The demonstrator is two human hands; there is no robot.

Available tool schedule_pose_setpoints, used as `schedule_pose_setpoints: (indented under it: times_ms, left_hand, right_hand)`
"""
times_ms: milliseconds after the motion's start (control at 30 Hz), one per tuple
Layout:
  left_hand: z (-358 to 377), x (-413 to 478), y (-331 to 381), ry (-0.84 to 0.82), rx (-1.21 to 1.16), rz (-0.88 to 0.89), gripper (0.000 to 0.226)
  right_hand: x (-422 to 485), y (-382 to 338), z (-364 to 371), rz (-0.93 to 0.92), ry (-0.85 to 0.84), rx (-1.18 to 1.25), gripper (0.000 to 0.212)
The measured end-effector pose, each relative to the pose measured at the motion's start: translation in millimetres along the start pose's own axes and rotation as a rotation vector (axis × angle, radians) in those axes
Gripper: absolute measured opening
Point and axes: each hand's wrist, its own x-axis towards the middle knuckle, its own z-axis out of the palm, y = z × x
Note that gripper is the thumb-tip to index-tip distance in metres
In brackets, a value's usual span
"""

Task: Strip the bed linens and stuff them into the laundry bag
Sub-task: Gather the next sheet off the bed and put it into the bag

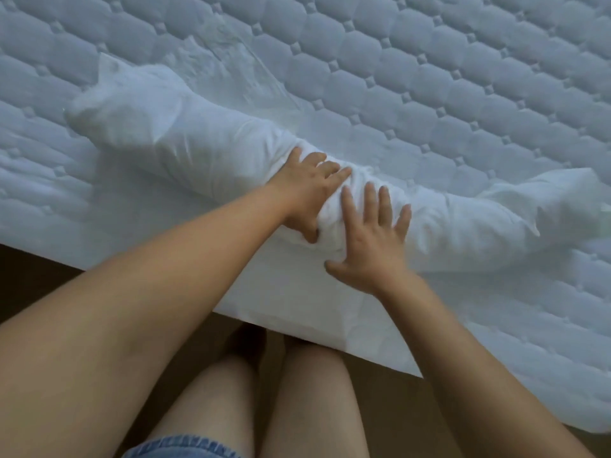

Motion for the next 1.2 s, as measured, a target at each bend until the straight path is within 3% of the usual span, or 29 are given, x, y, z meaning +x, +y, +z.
schedule_pose_setpoints:
  times_ms: [133,233,300,400,533,600,667,733,800,867,933,967,1100,1200]
  left_hand:
    - [-29.2,34.2,-11.3,-0.092,-0.089,-0.047,0.122]
    - [-45.4,57.7,-8.0,-0.146,-0.082,-0.195,0.119]
    - [-51.9,65.7,4.8,-0.13,-0.049,-0.302,0.124]
    - [-51.1,66.6,31.6,-0.086,-0.043,-0.311,0.113]
    - [-37.8,61.0,31.6,-0.032,-0.123,-0.305,0.109]
    - [-35.8,61.6,26.6,-0.037,-0.165,-0.287,0.111]
    - [-35.9,63.9,27.3,-0.035,-0.154,-0.303,0.107]
    - [-36.1,66.0,36.3,-0.028,-0.118,-0.341,0.1]
    - [-31.5,67.1,51.2,-0.025,-0.066,-0.377,0.093]
    - [-27.3,70.5,62.2,-0.005,-0.037,-0.386,0.087]
    - [-26.3,74.2,65.8,0.004,-0.006,-0.368,0.082]
    - [-26.4,74.0,66.1,0.006,0.003,-0.35,0.08]
    - [-22.8,60.9,71.5,0.034,-0.008,-0.279,0.07]
    - [-18.5,49.2,73.4,0.066,-0.04,-0.254,0.072]
  right_hand:
    - [54.3,13.9,-5.9,0.0,0.047,0.044,0.116]
    - [90.7,35.4,-20.3,-0.052,0.001,0.189,0.115]
    - [109.0,49.3,-35.5,-0.073,-0.043,0.322,0.113]
    - [120.2,61.1,-50.4,-0.111,-0.112,0.397,0.111]
    - [95.0,61.4,-35.3,-0.144,0.052,0.318,0.1]
    - [71.9,69.2,-32.2,-0.129,0.11,0.399,0.081]
    - [47.7,85.0,-30.9,0.017,0.37,0.55,0.061]
    - [22.0,108.2,-28.8,0.424,0.691,0.668,0.057]
    - [11.6,135.5,-24.5,0.927,0.655,0.999,0.076]
    - [18.2,162.7,-24.7,1.146,0.507,1.484,0.105]
    - [34.4,182.4,-29.9,1.149,0.542,1.772,0.118]
    - [44.4,190.1,-32.1,1.137,0.591,1.797,0.118]
    - [69.7,207.7,-31.9,1.102,0.629,1.64,0.115]
    - [78.2,217.4,-30.0,0.928,0.617,1.64,0.111]
